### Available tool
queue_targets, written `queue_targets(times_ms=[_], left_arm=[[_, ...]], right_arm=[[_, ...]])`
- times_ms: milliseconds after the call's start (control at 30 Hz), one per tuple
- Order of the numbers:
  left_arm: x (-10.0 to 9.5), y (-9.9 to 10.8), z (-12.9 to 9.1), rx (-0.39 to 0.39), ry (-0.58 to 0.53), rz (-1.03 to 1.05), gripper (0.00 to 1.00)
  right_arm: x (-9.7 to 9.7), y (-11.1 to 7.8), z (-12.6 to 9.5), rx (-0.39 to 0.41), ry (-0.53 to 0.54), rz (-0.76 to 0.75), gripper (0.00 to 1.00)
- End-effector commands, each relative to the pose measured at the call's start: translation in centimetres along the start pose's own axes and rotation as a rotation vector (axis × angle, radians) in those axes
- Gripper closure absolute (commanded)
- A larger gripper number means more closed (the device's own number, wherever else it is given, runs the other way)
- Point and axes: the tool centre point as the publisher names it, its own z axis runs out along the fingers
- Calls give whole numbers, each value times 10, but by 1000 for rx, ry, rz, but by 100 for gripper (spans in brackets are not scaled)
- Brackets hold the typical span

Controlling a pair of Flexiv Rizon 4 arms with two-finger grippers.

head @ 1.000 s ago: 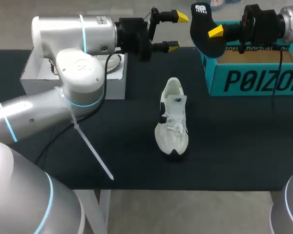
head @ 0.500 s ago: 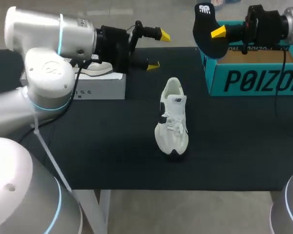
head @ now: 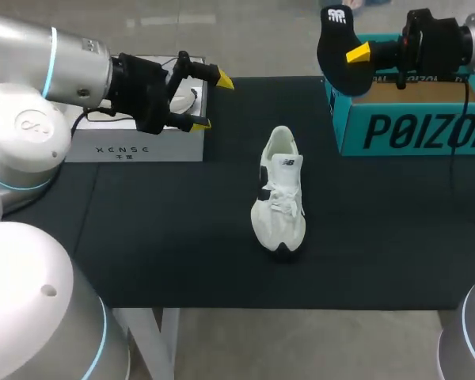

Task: Take the shoe out of the shoebox, open the shoe tongue, remove and reinsert the insole, then place the shoe into the shoebox

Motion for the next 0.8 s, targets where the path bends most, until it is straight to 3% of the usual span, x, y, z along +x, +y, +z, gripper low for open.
queue_targets(times_ms=[33,367,600,800], left_arm=[[0,-9,-15,-11,4,0,0],[0,-9,-15,-11,4,0,0],[13,12,-26,146,39,96,0],[27,23,-42,219,29,121,0]], right_arm=[[1,-6,-3,-24,-7,3,100],[1,-14,-2,-63,3,16,100],[2,-14,-3,-46,-8,11,100],[3,-11,-4,-60,-36,-22,100]])
